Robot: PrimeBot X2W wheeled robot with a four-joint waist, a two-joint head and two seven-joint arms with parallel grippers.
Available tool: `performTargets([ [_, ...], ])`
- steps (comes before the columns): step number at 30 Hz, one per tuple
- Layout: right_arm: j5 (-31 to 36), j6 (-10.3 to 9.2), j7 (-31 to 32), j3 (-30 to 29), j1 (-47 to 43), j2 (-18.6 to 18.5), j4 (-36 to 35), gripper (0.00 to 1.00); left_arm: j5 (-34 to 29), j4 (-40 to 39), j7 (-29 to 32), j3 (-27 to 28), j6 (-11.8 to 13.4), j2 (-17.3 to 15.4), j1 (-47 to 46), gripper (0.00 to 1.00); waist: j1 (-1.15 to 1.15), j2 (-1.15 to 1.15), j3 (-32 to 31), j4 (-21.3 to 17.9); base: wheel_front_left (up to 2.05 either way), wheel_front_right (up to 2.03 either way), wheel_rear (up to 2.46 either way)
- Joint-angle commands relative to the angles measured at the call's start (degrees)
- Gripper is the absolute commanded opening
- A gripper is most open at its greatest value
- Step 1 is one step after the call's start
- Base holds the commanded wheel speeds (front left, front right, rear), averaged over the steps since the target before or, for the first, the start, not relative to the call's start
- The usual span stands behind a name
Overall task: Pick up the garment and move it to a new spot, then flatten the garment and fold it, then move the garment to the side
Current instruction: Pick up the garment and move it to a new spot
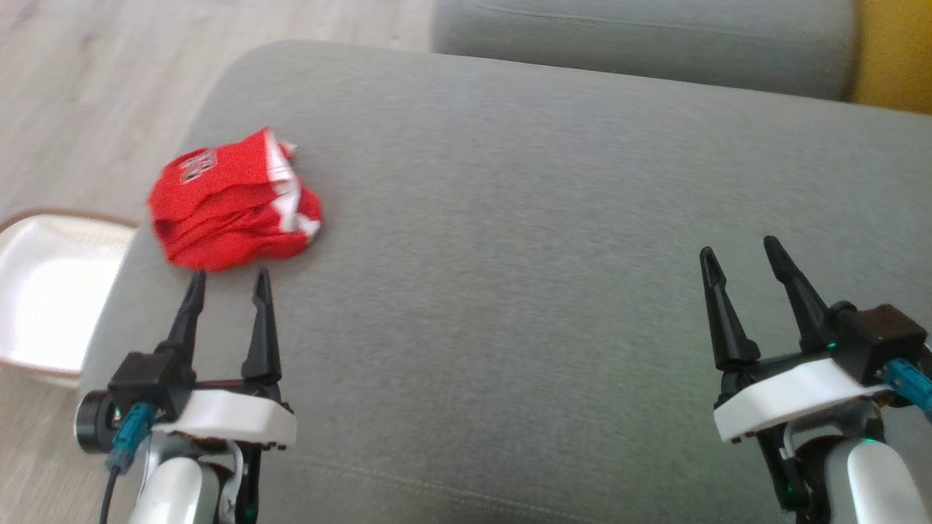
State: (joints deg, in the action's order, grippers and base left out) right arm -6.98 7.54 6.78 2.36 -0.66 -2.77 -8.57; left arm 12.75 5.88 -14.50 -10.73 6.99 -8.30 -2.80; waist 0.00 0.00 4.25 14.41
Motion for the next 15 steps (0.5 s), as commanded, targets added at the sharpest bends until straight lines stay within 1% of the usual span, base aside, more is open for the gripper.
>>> performTargets([
  [1,-0.11,-0.05,0.07,1.53,1.64,-0.72,-2.36,1.0,0.05,-1.81,-0.48,2.24,-0.15,-0.35,-2.89,1.0,0.0,0.0,-0.36,2.78,0.0,0.0,0.0],
  [7,-0.17,-0.05,0.56,2.05,1.57,-0.77,-2.81,1.0,-0.21,-2.34,-0.49,3.14,-0.53,0.21,-2.84,1.0,0.0,0.0,-0.52,6.32,0.0,0.0,0.0],
  [15,-0.21,-0.05,0.94,1.81,1.27,-0.84,-2.84,1.0,-0.62,-2.25,-0.5,4.23,-1.46,0.87,-2.44,1.0,0.0,0.0,-0.84,7.81,0.0,0.0,0.0],
])
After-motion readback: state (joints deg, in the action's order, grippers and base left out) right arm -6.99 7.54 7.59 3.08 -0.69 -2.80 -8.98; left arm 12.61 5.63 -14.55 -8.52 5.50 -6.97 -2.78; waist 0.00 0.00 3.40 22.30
